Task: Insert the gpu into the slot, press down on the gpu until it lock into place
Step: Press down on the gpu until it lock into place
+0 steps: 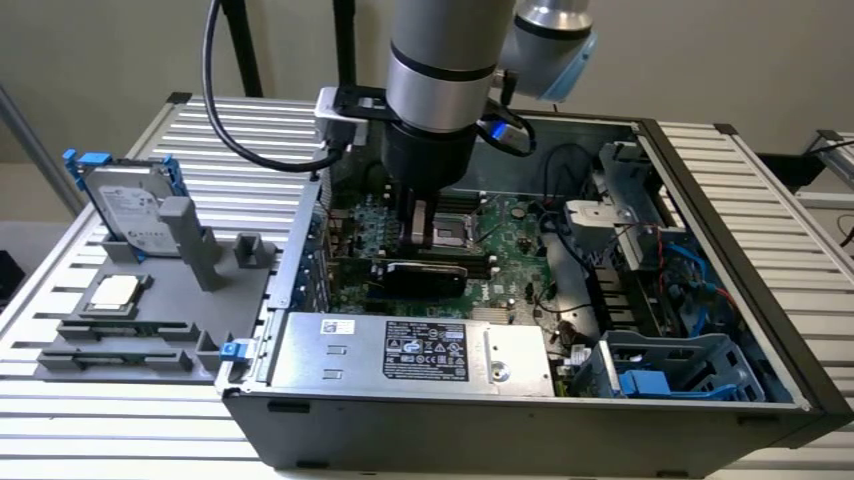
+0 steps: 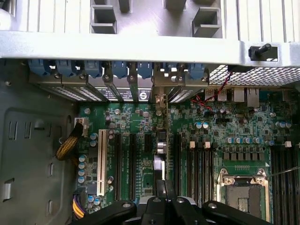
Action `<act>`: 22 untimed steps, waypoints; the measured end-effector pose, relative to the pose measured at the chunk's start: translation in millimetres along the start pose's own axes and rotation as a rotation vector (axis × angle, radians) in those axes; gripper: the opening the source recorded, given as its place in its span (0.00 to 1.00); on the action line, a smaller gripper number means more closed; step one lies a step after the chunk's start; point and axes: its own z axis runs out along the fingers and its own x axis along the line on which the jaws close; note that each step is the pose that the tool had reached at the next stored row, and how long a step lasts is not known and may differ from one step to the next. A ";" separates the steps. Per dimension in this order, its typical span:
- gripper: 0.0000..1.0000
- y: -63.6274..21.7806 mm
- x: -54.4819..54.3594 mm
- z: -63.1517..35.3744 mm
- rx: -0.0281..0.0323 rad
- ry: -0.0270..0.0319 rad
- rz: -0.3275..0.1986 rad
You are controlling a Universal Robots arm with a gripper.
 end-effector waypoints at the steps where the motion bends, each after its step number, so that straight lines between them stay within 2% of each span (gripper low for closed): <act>1: 0.11 1.6 -0.7 0.9 0.0018 -0.0002 0.000; 5: 0.11 11.4 -5.6 7.2 0.0154 -0.0002 -0.001; 9: 0.11 12.2 -7.3 14.6 0.0222 -0.0005 -0.001; 12: 0.11 12.7 -7.8 19.8 0.0238 -0.0005 -0.002; 22: 0.11 13.2 -7.8 28.6 0.0240 0.0020 -0.001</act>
